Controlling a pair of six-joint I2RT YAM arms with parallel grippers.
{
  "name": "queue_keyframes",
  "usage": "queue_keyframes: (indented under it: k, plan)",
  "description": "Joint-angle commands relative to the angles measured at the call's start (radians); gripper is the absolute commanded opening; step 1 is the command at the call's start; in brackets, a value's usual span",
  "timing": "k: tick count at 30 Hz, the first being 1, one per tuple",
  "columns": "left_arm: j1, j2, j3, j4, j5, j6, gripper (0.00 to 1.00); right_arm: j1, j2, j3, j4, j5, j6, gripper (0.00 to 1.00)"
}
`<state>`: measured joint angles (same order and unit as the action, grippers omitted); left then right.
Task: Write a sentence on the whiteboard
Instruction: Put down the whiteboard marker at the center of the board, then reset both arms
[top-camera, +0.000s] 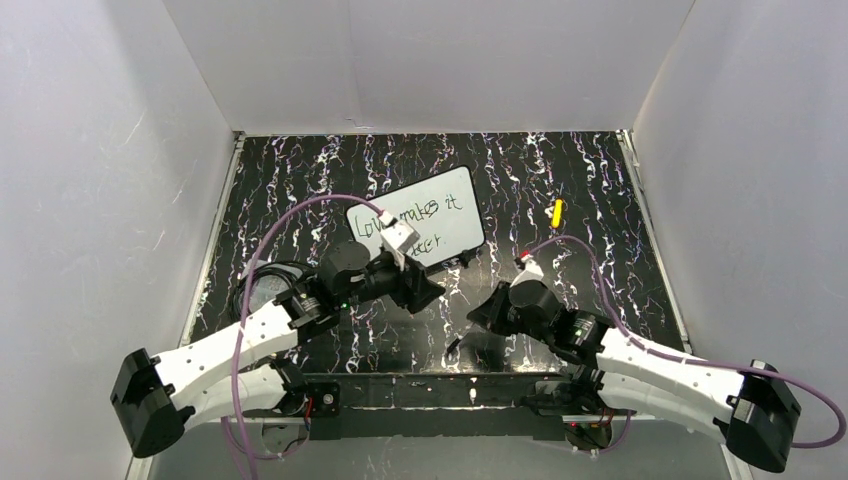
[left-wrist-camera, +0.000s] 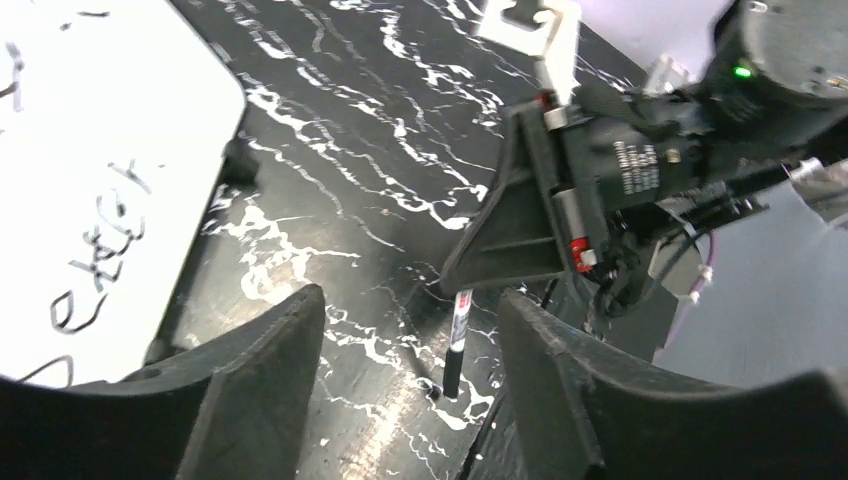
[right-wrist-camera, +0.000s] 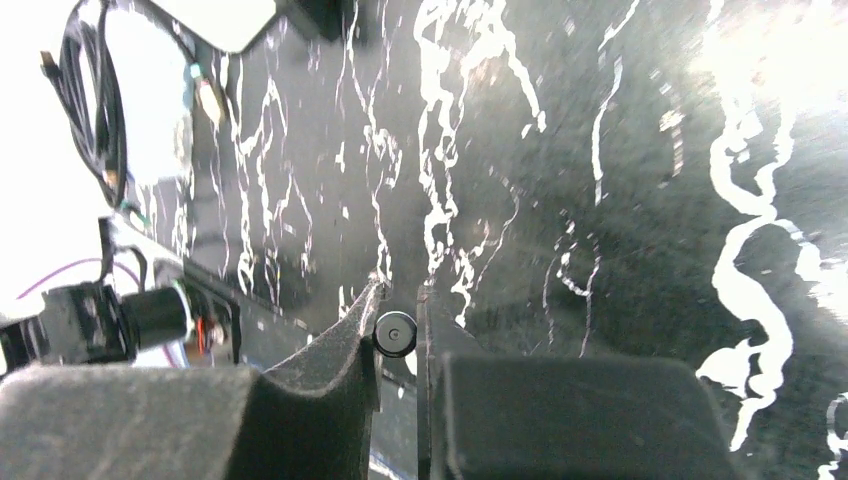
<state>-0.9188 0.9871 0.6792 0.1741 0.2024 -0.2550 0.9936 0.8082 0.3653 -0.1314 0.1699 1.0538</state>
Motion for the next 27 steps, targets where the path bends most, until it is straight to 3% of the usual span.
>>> queue_keyframes:
  k: [1,5,10,13,16,20,23,27]
  plan:
    - [0.061,-0.083,0.05,-0.235,-0.094,-0.019,0.68,-0.012,-0.05,0.056,-0.055,0.228,0.02,0.14]
    - [0.138,-0.08,0.118,-0.381,-0.101,-0.032,0.84,-0.018,-0.028,0.117,-0.094,0.35,-0.047,0.15]
    - [0.235,-0.104,0.164,-0.472,-0.184,-0.086,0.98,-0.064,0.089,0.205,-0.12,0.384,-0.163,0.28]
    - [0.305,-0.148,0.165,-0.481,-0.187,-0.114,0.98,-0.144,0.146,0.232,-0.119,0.318,-0.226,0.47]
    - [0.366,-0.165,0.184,-0.522,-0.205,-0.116,0.98,-0.242,0.168,0.243,-0.111,0.241,-0.283,0.72]
    - [0.426,-0.214,0.18,-0.572,-0.364,-0.114,0.98,-0.306,0.154,0.273,-0.15,0.277,-0.358,0.97]
    - [0.449,-0.273,0.166,-0.586,-0.52,-0.101,0.98,-0.326,0.131,0.303,-0.203,0.37,-0.425,0.99]
    - [0.449,-0.364,0.136,-0.568,-0.625,-0.073,0.98,-0.326,0.07,0.318,-0.212,0.497,-0.563,0.99]
